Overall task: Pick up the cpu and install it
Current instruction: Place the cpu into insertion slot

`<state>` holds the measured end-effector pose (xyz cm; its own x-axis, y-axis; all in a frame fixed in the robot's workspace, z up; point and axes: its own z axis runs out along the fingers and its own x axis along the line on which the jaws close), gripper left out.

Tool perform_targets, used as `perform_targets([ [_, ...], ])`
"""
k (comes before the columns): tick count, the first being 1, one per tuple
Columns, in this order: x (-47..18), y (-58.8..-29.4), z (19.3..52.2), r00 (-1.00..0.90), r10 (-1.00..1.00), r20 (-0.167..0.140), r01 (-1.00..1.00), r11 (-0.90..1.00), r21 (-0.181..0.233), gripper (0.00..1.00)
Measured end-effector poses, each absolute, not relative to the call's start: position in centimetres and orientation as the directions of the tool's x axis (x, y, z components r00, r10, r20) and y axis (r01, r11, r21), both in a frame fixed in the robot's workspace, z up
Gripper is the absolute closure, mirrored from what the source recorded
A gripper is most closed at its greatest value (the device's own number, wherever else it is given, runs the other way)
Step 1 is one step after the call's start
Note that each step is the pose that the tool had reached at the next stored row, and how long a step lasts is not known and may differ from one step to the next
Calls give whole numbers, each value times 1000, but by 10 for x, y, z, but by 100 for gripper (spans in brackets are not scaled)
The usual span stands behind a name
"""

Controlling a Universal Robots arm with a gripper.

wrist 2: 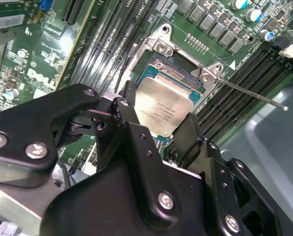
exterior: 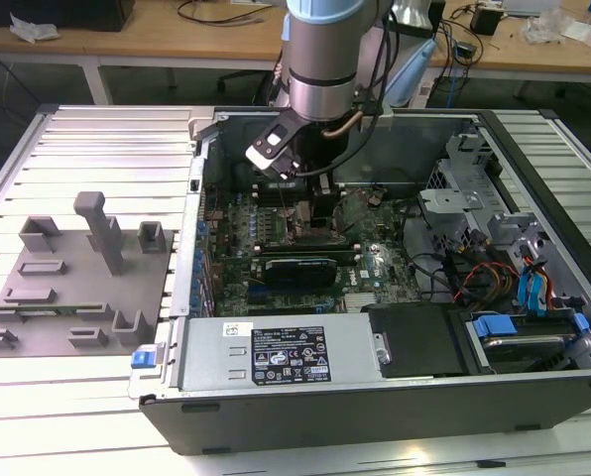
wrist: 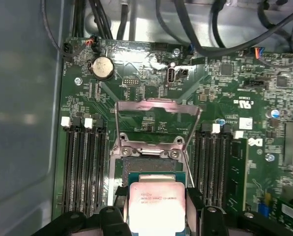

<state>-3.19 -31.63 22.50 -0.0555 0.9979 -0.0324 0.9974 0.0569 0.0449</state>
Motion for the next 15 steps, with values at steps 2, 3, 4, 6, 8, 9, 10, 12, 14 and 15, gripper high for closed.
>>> perform_targets([
  [2,-32,-316,221,-55,998,-33,997,57,44,45],
  [3,-32,-316,219,-55,998,-33,997,57,44,45],
  [4,-32,-316,218,-55,998,-34,997,57,44,45],
  [6,-32,-315,214,-55,998,-35,997,57,44,45],
  [8,-32,-315,209,-53,998,-35,998,54,44,45],
  [9,-32,-315,208,-50,998,-35,998,52,44,45],
  [10,-32,-315,208,-45,998,-35,998,46,44,45],
  [12,-32,-315,207,-39,999,-36,998,41,43,45],
  [14,-32,-315,207,-39,999,-36,998,41,44,45],
  [15,-32,-315,207,-39,999,-35,998,41,44,45],
])
